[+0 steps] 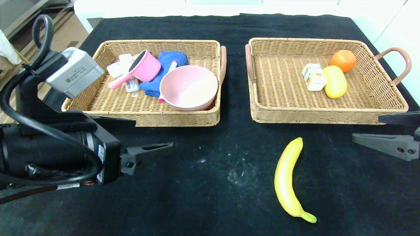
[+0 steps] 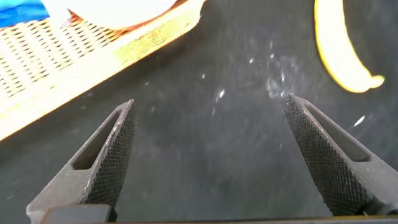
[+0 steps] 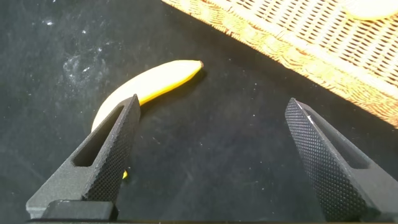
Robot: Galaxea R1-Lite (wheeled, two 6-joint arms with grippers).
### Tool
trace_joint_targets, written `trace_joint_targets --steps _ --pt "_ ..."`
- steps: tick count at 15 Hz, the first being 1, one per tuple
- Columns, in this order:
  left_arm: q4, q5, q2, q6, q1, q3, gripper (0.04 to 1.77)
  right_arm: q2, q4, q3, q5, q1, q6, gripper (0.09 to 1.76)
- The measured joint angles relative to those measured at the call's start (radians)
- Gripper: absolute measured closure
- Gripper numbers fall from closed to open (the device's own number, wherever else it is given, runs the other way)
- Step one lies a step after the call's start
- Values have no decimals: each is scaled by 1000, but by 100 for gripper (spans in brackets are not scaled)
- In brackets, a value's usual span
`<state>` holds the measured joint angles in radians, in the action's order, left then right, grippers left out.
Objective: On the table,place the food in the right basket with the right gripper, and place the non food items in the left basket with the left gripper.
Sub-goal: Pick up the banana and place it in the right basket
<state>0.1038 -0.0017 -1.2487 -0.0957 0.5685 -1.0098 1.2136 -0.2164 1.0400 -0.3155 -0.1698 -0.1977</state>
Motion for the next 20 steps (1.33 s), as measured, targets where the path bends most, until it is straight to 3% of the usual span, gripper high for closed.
trace_joint_targets --steps 5,13,16,20 --pt "-1 1 62 -98 -1 83 9 6 -1 -6 0 -9 -3 14" --pt "-6 0 82 -113 28 111 9 6 -1 0 2 -14 19 14" --pt "-8 1 84 -117 30 113 9 10 -1 4 76 -56 62 14" --pt "-8 1 96 -122 30 114 9 25 -1 11 233 -187 156 14"
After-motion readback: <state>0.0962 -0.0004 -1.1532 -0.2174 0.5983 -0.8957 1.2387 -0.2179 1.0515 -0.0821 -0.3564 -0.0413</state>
